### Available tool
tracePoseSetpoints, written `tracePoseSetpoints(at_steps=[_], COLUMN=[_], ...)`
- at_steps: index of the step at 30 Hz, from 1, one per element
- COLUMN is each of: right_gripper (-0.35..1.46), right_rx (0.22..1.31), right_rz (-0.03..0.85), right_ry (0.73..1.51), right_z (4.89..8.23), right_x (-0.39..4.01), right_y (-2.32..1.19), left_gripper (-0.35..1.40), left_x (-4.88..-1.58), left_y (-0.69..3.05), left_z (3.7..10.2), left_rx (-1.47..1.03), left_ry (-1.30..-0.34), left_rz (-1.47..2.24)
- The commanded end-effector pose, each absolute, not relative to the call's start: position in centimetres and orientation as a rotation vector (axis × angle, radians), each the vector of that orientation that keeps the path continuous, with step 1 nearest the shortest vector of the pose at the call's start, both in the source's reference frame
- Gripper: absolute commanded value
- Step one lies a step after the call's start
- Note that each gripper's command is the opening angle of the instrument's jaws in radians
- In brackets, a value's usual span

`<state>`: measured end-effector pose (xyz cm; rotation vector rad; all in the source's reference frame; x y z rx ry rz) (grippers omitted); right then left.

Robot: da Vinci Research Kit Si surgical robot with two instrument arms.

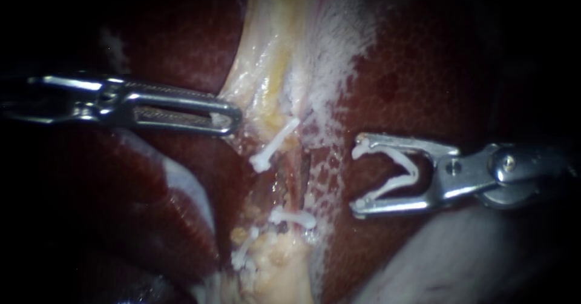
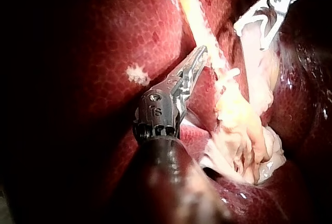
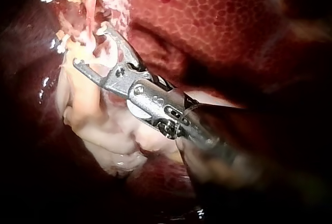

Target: Clipping second clip right tube

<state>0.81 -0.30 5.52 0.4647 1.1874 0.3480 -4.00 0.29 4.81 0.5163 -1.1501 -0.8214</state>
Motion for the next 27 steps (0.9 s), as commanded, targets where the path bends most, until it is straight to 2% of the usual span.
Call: tracePoseSetpoints(at_steps=[1,12,21,27], right_gripper=[0.60,0.60,0.60,0.59], right_rx=[0.469,0.545,0.574,0.594], right_rz=[0.353,0.470,0.518,0.535], right_ry=[1.187,1.155,1.139,1.133], right_z=[5.54,5.88,6.13,6.13], right_x=[0.84,1.24,1.53,1.69], right_y=[-0.32,-0.57,-0.67,-0.69], left_gripper=[-0.35,-0.35,-0.35,-0.35], left_x=[-3.98,-3.86,-3.86,-3.86], left_y=[0.30,0.38,0.35,0.35], left_z=[4.78,4.30,4.10,4.10], left_rx=[0.516,0.507,0.500,0.500], left_ry=[-1.149,-1.167,-1.178,-1.178], left_rz=[-0.826,-0.834,-0.831,-0.831])
